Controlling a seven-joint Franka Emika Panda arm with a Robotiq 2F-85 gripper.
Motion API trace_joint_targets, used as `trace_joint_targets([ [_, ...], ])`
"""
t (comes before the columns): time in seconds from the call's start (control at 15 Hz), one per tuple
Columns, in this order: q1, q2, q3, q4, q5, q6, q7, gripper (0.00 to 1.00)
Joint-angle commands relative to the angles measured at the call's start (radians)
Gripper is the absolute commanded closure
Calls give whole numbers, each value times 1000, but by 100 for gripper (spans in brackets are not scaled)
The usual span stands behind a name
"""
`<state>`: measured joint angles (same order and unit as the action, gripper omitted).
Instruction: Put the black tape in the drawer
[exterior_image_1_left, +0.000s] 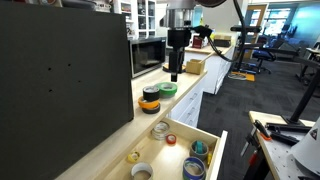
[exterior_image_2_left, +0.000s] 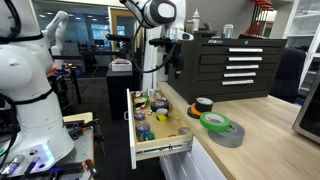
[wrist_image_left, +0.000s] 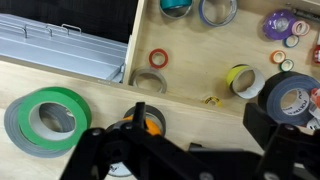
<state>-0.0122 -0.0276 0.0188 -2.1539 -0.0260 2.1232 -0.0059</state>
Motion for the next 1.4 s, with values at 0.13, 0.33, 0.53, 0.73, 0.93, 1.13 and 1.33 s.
trace_joint_targets([
  [0.13, 2, 84, -17, 74, 0, -3, -60, 0],
  [0.33, 2, 99, -17, 92, 0, -5, -68, 0],
  [0.53, 2, 99, -17, 94, 0, -5, -68, 0],
  [0.73, 0, 107, -19, 87, -9, 20, -70, 0],
  [0.93, -2, 126, -22, 87, -21, 53, -71, 0],
  [1.13, -7, 155, -26, 89, -24, 123, -96, 0],
  [1.33, -15, 199, -33, 107, -25, 177, -120, 0],
])
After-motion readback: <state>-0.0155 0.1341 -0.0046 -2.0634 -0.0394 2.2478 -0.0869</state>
